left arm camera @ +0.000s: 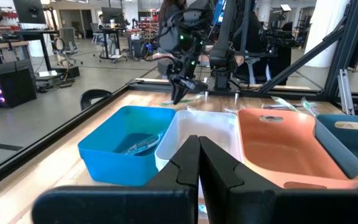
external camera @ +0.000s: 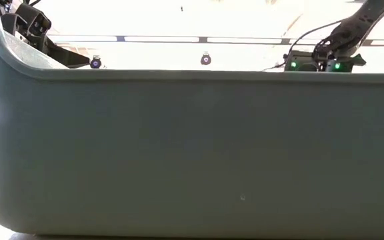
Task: Pick & Place Toothbrushes
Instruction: Put the green toothbrush into the transparent bin
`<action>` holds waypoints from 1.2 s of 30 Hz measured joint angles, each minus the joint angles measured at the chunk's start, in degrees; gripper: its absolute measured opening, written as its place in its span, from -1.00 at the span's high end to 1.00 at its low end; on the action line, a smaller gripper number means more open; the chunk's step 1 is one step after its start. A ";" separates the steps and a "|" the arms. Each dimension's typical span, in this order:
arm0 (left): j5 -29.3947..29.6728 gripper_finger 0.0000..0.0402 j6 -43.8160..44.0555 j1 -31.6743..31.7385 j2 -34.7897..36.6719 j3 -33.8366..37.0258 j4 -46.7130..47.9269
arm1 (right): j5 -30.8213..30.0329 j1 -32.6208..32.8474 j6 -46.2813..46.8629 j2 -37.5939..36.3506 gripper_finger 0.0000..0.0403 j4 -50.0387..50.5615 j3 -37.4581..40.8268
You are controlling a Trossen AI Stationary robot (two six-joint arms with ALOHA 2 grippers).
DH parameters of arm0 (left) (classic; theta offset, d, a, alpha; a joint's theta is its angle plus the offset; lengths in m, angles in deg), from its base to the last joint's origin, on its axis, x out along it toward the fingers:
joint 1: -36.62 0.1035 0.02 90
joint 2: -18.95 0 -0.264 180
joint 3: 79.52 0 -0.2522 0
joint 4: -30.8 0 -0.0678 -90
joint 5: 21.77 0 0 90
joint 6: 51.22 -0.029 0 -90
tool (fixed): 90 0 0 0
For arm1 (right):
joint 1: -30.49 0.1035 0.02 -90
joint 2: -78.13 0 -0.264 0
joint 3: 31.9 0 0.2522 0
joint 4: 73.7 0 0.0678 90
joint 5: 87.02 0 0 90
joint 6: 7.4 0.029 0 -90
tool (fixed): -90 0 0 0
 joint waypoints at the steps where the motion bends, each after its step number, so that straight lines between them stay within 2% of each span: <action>1: 0.00 1.00 0.00 0.01 0.01 0.00 0.00 | -0.53 0.00 -0.51 -0.55 0.93 0.24 -0.51; 16: 0.00 1.00 0.00 0.00 0.02 0.00 0.00 | -2.56 0.02 -3.72 -13.02 0.93 0.97 -10.82; 22: 0.00 1.00 0.00 0.00 0.02 0.00 0.00 | -2.57 0.02 -5.52 -17.65 0.93 -6.60 -10.89; 28: 0.00 1.00 0.02 0.02 0.02 0.00 0.00 | -2.64 0.02 -7.82 -19.02 0.93 -14.51 -10.89; 36: 0.00 1.00 1.56 0.02 0.02 0.00 -0.01 | -3.36 0.00 -3.90 -19.00 0.93 -20.60 -10.91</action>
